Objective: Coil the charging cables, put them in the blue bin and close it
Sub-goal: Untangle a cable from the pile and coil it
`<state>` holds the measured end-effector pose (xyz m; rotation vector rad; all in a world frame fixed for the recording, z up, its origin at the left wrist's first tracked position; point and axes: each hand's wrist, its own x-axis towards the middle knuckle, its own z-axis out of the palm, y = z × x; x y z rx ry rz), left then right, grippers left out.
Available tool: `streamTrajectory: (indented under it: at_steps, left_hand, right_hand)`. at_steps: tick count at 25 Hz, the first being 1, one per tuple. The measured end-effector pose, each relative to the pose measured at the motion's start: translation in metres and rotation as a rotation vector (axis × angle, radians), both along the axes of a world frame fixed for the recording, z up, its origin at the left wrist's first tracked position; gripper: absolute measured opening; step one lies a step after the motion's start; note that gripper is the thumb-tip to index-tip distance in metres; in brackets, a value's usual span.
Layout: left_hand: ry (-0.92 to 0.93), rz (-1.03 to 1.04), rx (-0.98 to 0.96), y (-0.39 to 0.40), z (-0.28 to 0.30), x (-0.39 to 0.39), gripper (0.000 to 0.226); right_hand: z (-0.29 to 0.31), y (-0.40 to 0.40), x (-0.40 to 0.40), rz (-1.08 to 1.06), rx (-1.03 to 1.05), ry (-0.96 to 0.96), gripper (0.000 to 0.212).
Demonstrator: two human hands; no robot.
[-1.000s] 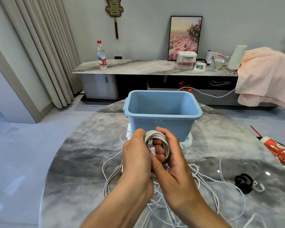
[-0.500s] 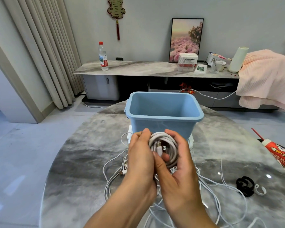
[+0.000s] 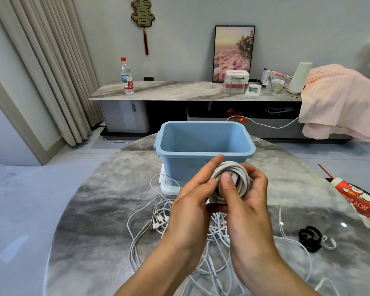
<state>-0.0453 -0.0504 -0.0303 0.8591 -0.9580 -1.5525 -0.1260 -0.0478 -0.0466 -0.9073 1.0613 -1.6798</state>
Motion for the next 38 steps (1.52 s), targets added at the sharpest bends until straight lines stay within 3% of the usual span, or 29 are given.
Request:
streamTrajectory:
  at_steps: [6, 10, 19, 22, 25, 29, 31, 35, 38]
  left_hand:
    - [-0.001, -0.225, -0.071, -0.016, 0.001, 0.021, 0.051]
    - [-0.196, -0.271, -0.128, -0.013, 0.002, 0.025, 0.046]
    - [-0.095, -0.261, -0.111, -0.015, 0.01, 0.036, 0.036]
    - [-0.245, -0.17, -0.149, -0.01, 0.0, 0.023, 0.037]
    - [-0.357, -0.12, -0.218, -0.008, -0.008, 0.015, 0.051]
    - [-0.608, 0.047, -0.467, -0.004, -0.012, 0.011, 0.034]
    - [-0.774, 0.105, -0.563, -0.004, -0.012, 0.013, 0.031]
    - [-0.971, 0.021, -0.617, -0.009, -0.013, 0.025, 0.051]
    - [-0.994, 0.07, -0.708, -0.01, -0.012, 0.027, 0.034]
  right_hand:
    - [0.013, -0.001, -0.01, 0.088, -0.009, -0.164, 0.029]
    - [0.012, 0.0, -0.017, 0.186, 0.086, -0.276, 0.036]
    - [0.023, -0.003, -0.025, 0.306, -0.005, 0.105, 0.046]
    - [0.012, -0.004, -0.021, 0.174, -0.019, 0.156, 0.037]
    - [0.005, -0.005, -0.014, 0.101, 0.005, 0.021, 0.03]
    - [0.003, -0.004, -0.011, 0.143, 0.032, -0.094, 0.03]
    - [0.003, -0.005, -0.013, 0.164, 0.036, -0.064, 0.031]
    - [0.0, -0.008, -0.022, 0.198, 0.013, 0.021, 0.033]
    - [-0.002, -0.011, -0.028, 0.206, -0.073, 0.223, 0.029]
